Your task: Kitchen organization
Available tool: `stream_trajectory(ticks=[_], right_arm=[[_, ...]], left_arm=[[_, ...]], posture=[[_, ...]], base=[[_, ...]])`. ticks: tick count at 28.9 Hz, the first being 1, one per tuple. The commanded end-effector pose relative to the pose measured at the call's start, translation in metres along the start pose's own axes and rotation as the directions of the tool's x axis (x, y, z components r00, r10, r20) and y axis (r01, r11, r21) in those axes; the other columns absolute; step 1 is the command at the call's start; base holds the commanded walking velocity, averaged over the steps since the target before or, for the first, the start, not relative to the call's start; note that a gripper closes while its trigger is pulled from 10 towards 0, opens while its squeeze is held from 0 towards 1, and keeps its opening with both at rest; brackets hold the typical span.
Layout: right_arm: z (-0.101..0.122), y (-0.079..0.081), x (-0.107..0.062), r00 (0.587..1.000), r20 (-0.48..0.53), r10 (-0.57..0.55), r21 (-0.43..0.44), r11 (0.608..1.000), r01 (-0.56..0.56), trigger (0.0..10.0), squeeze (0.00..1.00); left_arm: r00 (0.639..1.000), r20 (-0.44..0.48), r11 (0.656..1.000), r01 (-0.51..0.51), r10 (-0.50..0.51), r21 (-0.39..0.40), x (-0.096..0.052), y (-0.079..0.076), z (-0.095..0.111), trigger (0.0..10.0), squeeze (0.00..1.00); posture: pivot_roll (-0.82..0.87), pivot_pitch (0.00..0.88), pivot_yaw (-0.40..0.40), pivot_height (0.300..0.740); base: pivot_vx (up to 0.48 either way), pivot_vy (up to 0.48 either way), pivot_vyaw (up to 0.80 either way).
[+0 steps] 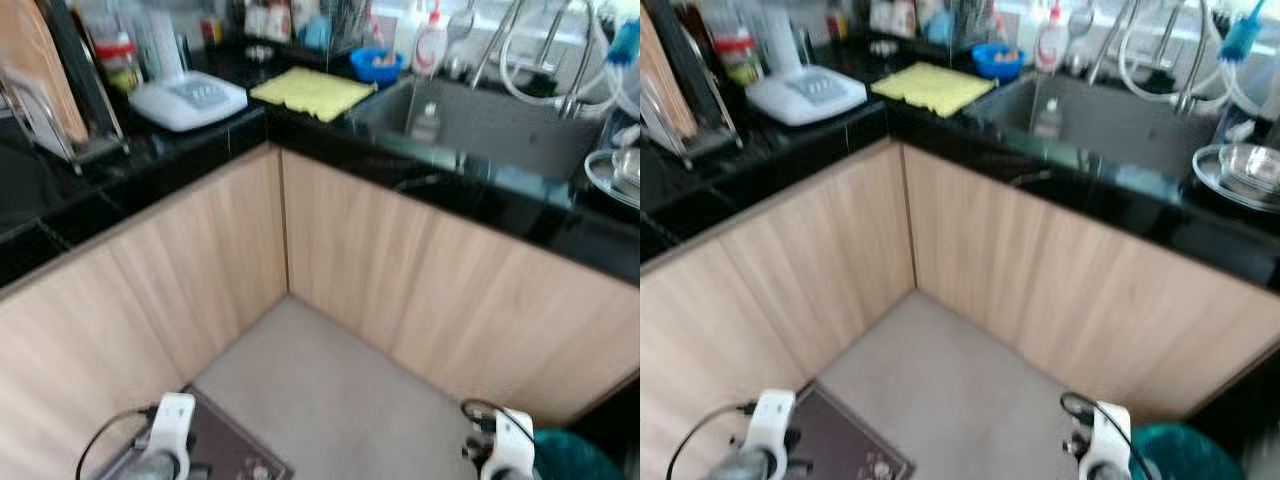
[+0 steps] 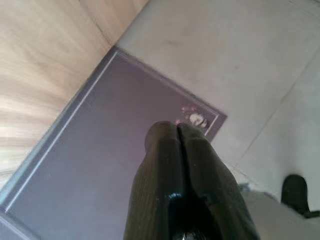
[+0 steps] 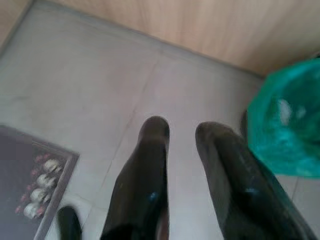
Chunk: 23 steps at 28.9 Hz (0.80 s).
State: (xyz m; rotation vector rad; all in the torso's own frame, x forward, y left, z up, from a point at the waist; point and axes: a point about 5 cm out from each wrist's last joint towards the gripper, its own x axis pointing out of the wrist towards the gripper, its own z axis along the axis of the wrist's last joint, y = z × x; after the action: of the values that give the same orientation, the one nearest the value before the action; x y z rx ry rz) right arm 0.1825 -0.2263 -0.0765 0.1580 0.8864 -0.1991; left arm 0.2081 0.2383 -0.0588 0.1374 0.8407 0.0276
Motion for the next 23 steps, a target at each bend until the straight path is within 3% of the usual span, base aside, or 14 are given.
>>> stream_trajectory(ticks=[1, 23], right_arm=[[0.0042, 0.0008, 0.0009, 1.0, 0.009, 0.003, 0.006, 1.0, -0.003, 10.0, 0.0], [0.0047, -0.0003, 0.0008, 1.0, 0.011, 0.004, 0.005, 1.0, -0.004, 10.0, 0.0]], left_arm=[[1.0, -0.015, 1.0, -0.002, 0.001, -0.007, -0.0008, -0.0003, -0.0042, 10.0, 0.0], [1.0, -0.022, 1.0, 0.013, -0.013, -0.008, -0.0003, -0.0051, -0.0055, 10.0, 0.0]], posture=[[0.04, 0.0, -0.024, 0.74], [0.03, 0.0, -0.026, 0.74]], base=[[0.315, 0.0, 0.0], [0.312, 0.0, 0.0]])
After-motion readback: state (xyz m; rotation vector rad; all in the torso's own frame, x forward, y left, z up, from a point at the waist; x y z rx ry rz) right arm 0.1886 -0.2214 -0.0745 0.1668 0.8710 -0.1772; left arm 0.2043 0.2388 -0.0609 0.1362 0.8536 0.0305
